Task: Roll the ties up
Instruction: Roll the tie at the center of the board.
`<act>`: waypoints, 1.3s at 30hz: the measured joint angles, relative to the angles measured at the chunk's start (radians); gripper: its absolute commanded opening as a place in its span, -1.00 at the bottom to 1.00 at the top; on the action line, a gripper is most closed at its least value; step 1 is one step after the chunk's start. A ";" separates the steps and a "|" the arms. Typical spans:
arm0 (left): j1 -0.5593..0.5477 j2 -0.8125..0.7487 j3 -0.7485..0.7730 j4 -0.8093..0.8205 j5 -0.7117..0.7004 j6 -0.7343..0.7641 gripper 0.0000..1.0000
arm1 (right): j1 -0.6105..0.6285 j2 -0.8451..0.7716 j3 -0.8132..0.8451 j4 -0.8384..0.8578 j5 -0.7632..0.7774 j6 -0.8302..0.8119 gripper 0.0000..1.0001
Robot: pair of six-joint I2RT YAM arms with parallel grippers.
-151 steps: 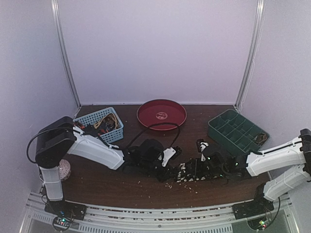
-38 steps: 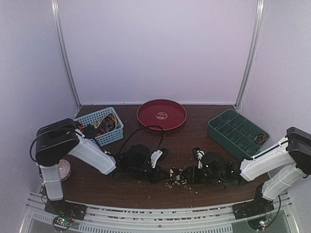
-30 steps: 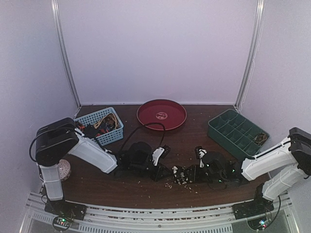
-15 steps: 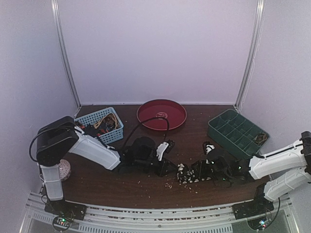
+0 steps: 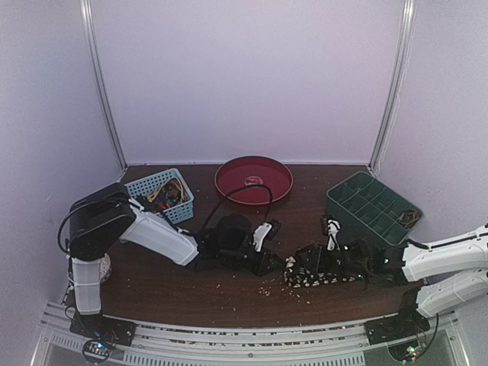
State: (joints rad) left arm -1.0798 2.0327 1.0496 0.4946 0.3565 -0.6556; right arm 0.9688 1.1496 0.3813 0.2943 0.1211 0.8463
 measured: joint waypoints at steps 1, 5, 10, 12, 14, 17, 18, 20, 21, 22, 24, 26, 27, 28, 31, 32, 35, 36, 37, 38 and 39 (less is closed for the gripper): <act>0.000 0.004 0.008 -0.002 0.001 -0.002 -1.00 | 0.000 -0.005 0.000 0.005 -0.007 0.005 -0.17; -0.002 0.009 0.039 -0.011 -0.002 -0.005 -1.00 | 0.000 -0.006 0.000 -0.016 0.005 0.019 -0.42; -0.002 0.005 0.027 -0.038 -0.045 -0.010 -1.00 | -0.003 -0.016 -0.004 -0.080 0.051 0.021 -0.42; -0.002 -0.012 -0.006 -0.056 -0.076 -0.021 -1.00 | -0.005 -0.021 -0.011 -0.085 0.054 0.020 -0.42; -0.002 -0.030 -0.040 -0.076 -0.109 -0.030 -1.00 | -0.005 -0.021 -0.019 -0.082 0.051 0.020 -0.42; -0.002 -0.061 -0.096 -0.099 -0.153 -0.045 -1.00 | -0.005 -0.006 -0.039 -0.050 0.026 0.021 -0.43; -0.002 -0.068 -0.112 -0.102 -0.159 -0.050 -1.00 | -0.005 0.010 -0.042 -0.039 0.016 0.022 -0.43; -0.002 -0.074 -0.135 -0.103 -0.167 -0.058 -1.00 | -0.005 0.043 -0.044 -0.021 -0.002 0.024 -0.43; -0.002 -0.074 -0.145 -0.101 -0.167 -0.063 -1.00 | -0.005 0.062 -0.045 -0.008 -0.012 0.025 -0.44; -0.002 -0.074 -0.155 -0.097 -0.167 -0.068 -1.00 | -0.005 0.081 -0.046 0.003 -0.022 0.026 -0.45; -0.002 -0.074 -0.171 -0.072 -0.163 -0.077 -1.00 | -0.005 0.108 -0.046 0.020 -0.035 0.034 -0.47; -0.002 -0.074 -0.179 -0.053 -0.153 -0.084 -1.00 | -0.005 0.127 -0.048 0.042 -0.045 0.044 -0.48; -0.002 -0.071 -0.179 -0.039 -0.143 -0.088 -1.00 | -0.005 0.136 -0.051 0.059 -0.052 0.049 -0.49; -0.003 -0.066 -0.179 -0.024 -0.137 -0.092 -1.00 | -0.005 0.141 -0.055 0.070 -0.058 0.051 -0.50; -0.007 -0.039 -0.173 0.018 -0.117 -0.100 -1.00 | -0.005 0.160 -0.065 0.100 -0.071 0.062 -0.50; -0.008 -0.031 -0.173 0.029 -0.110 -0.103 -1.00 | -0.005 0.163 -0.066 0.105 -0.074 0.066 -0.50; -0.011 -0.018 -0.171 0.054 -0.095 -0.108 -1.00 | -0.005 0.163 -0.068 0.110 -0.076 0.074 -0.51; -0.011 -0.015 -0.170 0.059 -0.090 -0.110 -1.00 | -0.005 0.163 -0.068 0.110 -0.075 0.077 -0.50; -0.011 -0.013 -0.170 0.063 -0.086 -0.110 -1.00 | -0.005 0.161 -0.068 0.110 -0.075 0.078 -0.51; -0.011 -0.012 -0.170 0.066 -0.084 -0.111 -1.00 | -0.005 0.161 -0.068 0.110 -0.074 0.078 -0.51; -0.011 -0.009 -0.170 0.071 -0.082 -0.112 -1.00 | -0.005 0.159 -0.068 0.110 -0.074 0.078 -0.51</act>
State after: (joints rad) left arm -1.0904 2.0239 0.8795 0.5659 0.2745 -0.7673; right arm 0.9638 1.3090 0.3130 0.4042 0.0467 0.9241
